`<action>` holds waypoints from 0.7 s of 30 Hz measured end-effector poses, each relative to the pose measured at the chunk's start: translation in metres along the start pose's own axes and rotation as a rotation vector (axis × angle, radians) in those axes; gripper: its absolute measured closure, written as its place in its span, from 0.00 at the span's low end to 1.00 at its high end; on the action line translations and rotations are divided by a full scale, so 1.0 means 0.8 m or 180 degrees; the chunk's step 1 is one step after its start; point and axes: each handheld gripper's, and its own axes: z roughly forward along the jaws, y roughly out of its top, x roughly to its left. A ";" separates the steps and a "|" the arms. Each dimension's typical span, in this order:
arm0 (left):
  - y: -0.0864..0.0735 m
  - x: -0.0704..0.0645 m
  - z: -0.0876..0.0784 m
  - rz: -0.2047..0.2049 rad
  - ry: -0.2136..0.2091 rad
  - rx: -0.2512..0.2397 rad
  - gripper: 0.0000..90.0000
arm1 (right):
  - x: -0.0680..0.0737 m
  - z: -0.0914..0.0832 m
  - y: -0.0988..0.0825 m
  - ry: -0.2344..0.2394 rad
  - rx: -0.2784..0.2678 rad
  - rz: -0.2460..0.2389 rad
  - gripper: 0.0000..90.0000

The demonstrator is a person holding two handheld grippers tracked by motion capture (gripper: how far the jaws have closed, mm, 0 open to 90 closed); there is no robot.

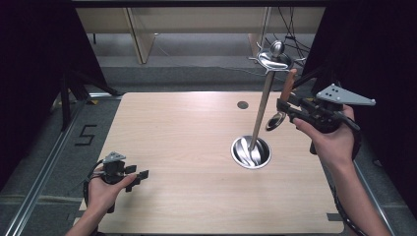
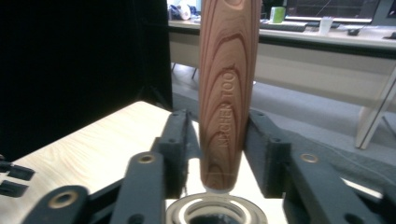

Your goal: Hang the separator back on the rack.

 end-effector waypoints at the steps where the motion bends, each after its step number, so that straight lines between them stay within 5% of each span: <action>1: 0.000 0.000 0.000 0.0000 0.0001 -0.0001 0.43 | 0.000 0.000 -0.001 -0.0005 -0.0023 -0.0031 0.63; 8: 0.000 0.000 0.001 -0.0016 0.0011 -0.0035 0.43 | -0.005 -0.014 -0.011 -0.0093 -0.0054 -0.0021 0.51; 21: 0.000 -0.001 0.001 -0.0014 0.0007 -0.0023 0.43 | -0.027 -0.040 -0.059 -0.0272 0.0111 0.0117 0.49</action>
